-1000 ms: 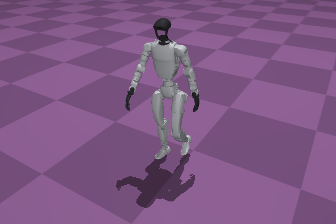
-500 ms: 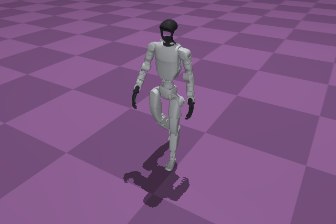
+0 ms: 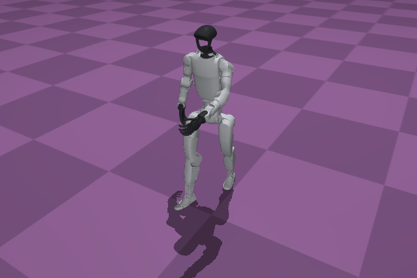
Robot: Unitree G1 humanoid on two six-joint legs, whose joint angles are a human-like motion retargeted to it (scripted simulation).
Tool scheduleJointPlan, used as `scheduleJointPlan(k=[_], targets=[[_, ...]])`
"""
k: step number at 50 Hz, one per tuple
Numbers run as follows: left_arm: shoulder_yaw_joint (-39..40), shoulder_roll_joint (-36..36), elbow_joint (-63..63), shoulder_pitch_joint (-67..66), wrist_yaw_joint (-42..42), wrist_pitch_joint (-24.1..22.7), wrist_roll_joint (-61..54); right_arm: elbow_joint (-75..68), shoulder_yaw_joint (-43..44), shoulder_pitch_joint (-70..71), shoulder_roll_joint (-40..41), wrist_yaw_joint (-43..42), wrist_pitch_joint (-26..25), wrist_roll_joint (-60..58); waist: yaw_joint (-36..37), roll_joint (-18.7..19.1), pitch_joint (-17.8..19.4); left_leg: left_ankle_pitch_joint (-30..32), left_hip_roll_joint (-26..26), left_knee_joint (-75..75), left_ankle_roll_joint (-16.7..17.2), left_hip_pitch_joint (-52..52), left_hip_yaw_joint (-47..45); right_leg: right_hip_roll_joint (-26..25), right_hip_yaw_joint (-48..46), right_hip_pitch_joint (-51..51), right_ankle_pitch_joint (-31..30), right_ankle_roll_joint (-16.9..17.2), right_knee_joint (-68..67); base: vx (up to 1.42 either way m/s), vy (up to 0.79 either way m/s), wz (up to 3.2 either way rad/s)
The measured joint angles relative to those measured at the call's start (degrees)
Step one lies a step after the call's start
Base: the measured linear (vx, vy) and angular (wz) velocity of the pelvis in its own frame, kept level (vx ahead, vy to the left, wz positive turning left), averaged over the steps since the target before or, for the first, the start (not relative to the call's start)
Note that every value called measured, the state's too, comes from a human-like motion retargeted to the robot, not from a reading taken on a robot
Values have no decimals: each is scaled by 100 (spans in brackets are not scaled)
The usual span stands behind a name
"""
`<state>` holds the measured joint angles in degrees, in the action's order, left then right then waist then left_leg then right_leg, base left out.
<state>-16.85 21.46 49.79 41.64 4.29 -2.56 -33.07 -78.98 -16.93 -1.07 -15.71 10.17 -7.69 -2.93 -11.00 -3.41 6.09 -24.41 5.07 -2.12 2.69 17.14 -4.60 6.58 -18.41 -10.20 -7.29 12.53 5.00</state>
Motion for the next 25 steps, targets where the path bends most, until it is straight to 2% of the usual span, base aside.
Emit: scheduleJointPlan(k=[2, 7, 10, 12, 16, 20, 23, 25], targets=[[26, -43, -91, -389, 146, 55, 157, -67, 83, 201, 6, -53, -8, -63, 145, -11, -79, 105, 18, -135, -8, 95, 6, 1, 46, 177, 1, -8, 0, 62, -17, -30], [34, -193, 212, -1766, 239, 284, 592, -86, 157, 789, 8, -416, -94, 8, 668, -250, -203, 891, 181, -1279, -138, -28, -128, 181, 335, 706, 761, 181, -186, 65, -19, -46], [113, -332, 831, -2716, 73, 513, 871, 95, 20, 1165, -29, -708, -96, 355, 957, -499, -416, 1492, 258, -3206, -429, -1071, -413, 417, 548, 814, 989, -5, -284, 59, -17, -37], [294, -429, 1407, -3294, -100, 667, 1091, 297, -53, 1422, -91, -957, -10, 545, 1121, -559, -593, 1684, 122, -4509, -622, -1977, -624, 447, 642, 792, 1104, -206, -324, 54, -13, -28], [886, -510, 2544, -4292, -306, 938, 1622, 777, -93, 1915, -248, -1185, 134, 638, 1649, -697, -689, 1328, -152, -5776, -1014, -3154, -1041, 439, 931, 905, 1348, -442, -399, 52, -9, -63], [1417, -382, 3123, -5197, -294, 983, 1706, 1253, -204, 2358, -416, -1089, 195, 682, 2269, -961, -715, 863, -163, -5257, -1190, -3829, -1377, 519, 1287, 971, 1523, -485, -449, 50, -3, -85], [1677, -263, 3123, -5774, -310, 874, 1189, 1574, -299, 2633, -527, -1093, 255, 680, 2675, -1088, -698, 1011, -146, -3617, -1046, -3900, -1606, 507, 1528, 1034, 1632, -438, -452, 51, 2, -84], [1841, -227, 3039, -6086, -313, 781, 809, 1782, -307, 2757, -572, -1178, 333, 603, 2934, -1025, -621, 1274, -226, -2083, -794, -3633, -1822, 361, 1687, 1198, 1718, -405, -448, 55, 7, -92]])
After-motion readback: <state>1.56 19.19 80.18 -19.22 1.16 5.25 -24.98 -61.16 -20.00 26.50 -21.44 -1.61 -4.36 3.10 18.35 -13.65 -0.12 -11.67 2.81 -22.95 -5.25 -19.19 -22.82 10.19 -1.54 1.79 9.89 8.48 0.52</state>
